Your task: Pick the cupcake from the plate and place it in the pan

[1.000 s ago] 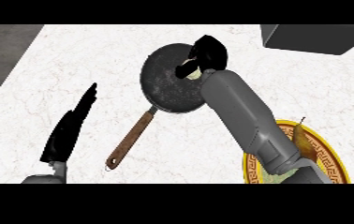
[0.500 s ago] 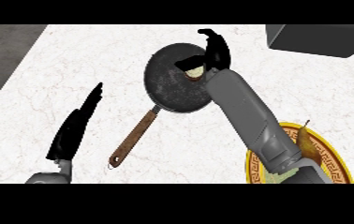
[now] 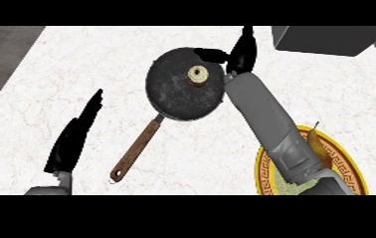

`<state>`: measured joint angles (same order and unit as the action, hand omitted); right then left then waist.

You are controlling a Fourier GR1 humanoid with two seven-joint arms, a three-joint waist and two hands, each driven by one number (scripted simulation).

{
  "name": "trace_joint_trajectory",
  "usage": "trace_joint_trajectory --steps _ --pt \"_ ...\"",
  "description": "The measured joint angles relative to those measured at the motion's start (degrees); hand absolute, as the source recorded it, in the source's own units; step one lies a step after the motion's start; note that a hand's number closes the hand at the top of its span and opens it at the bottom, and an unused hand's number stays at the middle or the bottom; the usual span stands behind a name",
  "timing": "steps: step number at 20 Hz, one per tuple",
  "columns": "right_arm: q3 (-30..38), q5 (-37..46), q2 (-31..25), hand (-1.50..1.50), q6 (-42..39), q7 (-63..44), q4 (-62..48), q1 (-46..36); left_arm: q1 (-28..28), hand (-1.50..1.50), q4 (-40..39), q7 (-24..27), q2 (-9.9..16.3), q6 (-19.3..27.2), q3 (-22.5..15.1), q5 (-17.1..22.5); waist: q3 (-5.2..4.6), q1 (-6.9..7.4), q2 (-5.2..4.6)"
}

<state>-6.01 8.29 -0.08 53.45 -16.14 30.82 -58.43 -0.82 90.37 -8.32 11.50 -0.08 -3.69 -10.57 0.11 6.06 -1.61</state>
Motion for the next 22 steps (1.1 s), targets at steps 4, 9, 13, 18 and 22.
trace_joint_trajectory --steps 4,9,13,18,22 --pt "2.7 -2.9 -0.1 -1.50 2.6 5.5 1.2 2.9 2.3 0.00 0.2 0.7 0.3 0.4 1.1 0.2 -0.02 -2.37 0.65" --pt "3.3 -4.2 -1.6 -1.50 2.0 11.4 7.1 9.9 5.0 0.00 1.0 1.4 0.5 0.7 2.4 0.4 -0.07 -4.85 1.41" --pt "1.3 -3.1 -4.3 -1.50 0.2 12.1 15.0 18.2 5.3 0.00 0.8 1.5 0.4 1.0 3.3 0.2 -0.11 -6.15 1.77" --pt "-0.7 -2.6 -9.6 -1.50 -3.7 10.3 28.3 30.2 5.7 0.00 1.2 1.5 1.1 0.4 4.7 0.6 -0.13 -6.79 1.95" --pt "-1.0 -2.8 -14.8 -1.50 -7.8 7.2 39.4 39.0 6.3 0.00 2.5 0.4 0.1 0.7 4.1 -0.2 -0.12 -6.82 1.92"
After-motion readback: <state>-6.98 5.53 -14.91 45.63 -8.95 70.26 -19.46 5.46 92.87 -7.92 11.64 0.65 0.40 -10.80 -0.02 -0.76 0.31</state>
